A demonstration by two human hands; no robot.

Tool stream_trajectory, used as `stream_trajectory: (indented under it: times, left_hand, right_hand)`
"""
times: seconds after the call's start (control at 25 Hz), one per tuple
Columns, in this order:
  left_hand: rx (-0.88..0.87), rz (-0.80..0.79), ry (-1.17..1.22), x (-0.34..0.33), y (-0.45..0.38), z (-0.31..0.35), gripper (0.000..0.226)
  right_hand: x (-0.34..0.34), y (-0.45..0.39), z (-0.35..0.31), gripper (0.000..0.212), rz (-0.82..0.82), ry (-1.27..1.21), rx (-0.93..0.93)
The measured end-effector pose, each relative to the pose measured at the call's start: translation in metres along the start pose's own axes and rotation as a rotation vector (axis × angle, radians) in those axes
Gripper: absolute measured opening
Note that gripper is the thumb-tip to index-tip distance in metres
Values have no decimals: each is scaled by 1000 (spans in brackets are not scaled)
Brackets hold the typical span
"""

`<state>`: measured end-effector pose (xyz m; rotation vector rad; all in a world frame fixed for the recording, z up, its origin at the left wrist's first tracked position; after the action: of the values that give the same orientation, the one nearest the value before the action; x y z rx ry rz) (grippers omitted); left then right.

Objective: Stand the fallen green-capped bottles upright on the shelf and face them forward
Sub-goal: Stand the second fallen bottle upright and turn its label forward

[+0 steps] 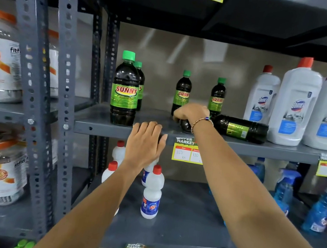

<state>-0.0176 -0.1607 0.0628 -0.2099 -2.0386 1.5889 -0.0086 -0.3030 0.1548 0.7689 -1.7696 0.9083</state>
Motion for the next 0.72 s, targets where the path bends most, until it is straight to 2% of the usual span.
stream_trajectory:
  times: [0.16, 0.24, 0.32, 0.48, 0.72]
  left_hand:
    - [40, -23, -39, 3, -10, -1, 42]
    - [38, 13, -24, 3, -10, 0, 40]
    - [22, 50, -23, 1, -5, -1, 38]
    - [68, 34, -15, -2, -1, -2, 36]
    - [90, 7, -3, -4, 1, -2, 35]
  right_hand:
    - [-5, -1, 3, 43, 198, -389, 36]
    - [-12, 6, 6, 49, 319, -617, 68]
    - [-18, 9, 10, 56, 384, -738, 110]
    - [-20, 0, 14, 66, 360, -640, 108]
    - [-26, -6, 18, 68, 267, -557, 151]
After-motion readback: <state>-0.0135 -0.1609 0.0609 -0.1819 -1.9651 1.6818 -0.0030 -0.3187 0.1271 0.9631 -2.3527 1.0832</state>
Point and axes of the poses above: each hand's wrist, its own y-axis away from the middle knuckle, its own x-axis out of the back of the hand, z = x × y, the point moved 6 cm from there along -y, towards the middle knuckle, and after that the axes turned 1 degree about z, right-handed, at the moved point
